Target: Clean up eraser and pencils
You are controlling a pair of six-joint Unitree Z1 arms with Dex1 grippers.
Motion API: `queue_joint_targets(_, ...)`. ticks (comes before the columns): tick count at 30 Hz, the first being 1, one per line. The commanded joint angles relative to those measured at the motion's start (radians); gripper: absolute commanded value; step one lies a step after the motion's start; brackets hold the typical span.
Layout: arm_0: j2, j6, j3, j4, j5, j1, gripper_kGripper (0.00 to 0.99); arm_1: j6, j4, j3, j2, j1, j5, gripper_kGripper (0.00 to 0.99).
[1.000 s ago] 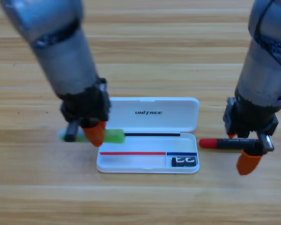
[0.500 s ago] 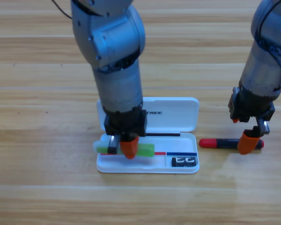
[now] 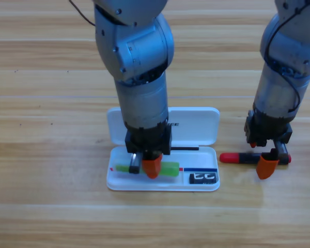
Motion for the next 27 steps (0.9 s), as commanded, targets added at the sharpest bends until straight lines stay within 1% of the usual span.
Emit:
queue_joint_targets(1, 0.050, -0.014, 0.004, 0.000, 0.006, -0.020, 0.000, -0.006, -0.033, -0.023, 0.095, -0.022, 0.004, 0.724)
queue_joint_targets(3, 0.049, -0.017, 0.004, 0.001, 0.009, -0.020, 0.000, -0.008, -0.033, -0.025, 0.103, -0.022, 0.004, 0.637)
queue_joint_targets(5, 0.046, -0.023, 0.005, 0.001, 0.012, -0.020, 0.000, -0.011, -0.033, -0.025, 0.106, -0.022, 0.002, 0.479)
queue_joint_targets(6, 0.044, -0.025, 0.007, 0.003, 0.012, -0.020, 0.028, -0.014, -0.033, -0.025, 0.107, -0.022, 0.002, 0.374)
queue_joint_targets(7, 0.043, -0.026, 0.008, 0.004, 0.013, -0.020, 0.244, -0.016, -0.033, -0.023, 0.107, -0.022, 0.002, 0.279)
queue_joint_targets(8, 0.040, -0.029, 0.013, 0.004, 0.018, -0.020, 0.517, -0.017, -0.033, -0.023, 0.107, -0.022, 0.001, 0.189)
queue_joint_targets(9, 0.038, -0.034, 0.016, 0.004, 0.019, -0.020, 0.747, -0.017, -0.033, -0.022, 0.106, -0.022, -0.001, 0.110)
queue_joint_targets(10, 0.035, -0.037, 0.016, 0.006, 0.025, -0.021, 0.881, -0.020, -0.033, -0.020, 0.104, -0.022, -0.004, 0.028)
queue_joint_targets(11, 0.030, -0.039, 0.021, 0.006, 0.027, -0.021, 0.960, -0.023, -0.031, -0.017, 0.101, -0.022, -0.007, 0.000)
queue_joint_targets(12, 0.029, -0.039, 0.024, 0.006, 0.029, -0.021, 0.989, -0.028, -0.030, -0.016, 0.100, -0.022, -0.008, 0.000)
queue_joint_targets(17, 0.007, -0.037, 0.039, 0.006, 0.038, -0.021, 0.990, -0.031, -0.027, -0.002, 0.081, -0.022, -0.015, 0.000)
queue_joint_targets(21, -0.031, -0.037, 0.054, 0.008, 0.038, -0.021, 0.990, -0.026, -0.011, 0.013, 0.031, -0.022, -0.022, 0.000)
queue_joint_targets(24, -0.100, -0.039, 0.079, 0.008, 0.038, -0.021, 0.990, -0.023, 0.044, 0.015, -0.039, -0.022, -0.024, 0.000)
queue_joint_targets(27, -0.194, -0.062, 0.110, 0.009, 0.045, -0.021, 0.990, -0.017, 0.099, 0.013, -0.109, -0.021, -0.022, 0.000)
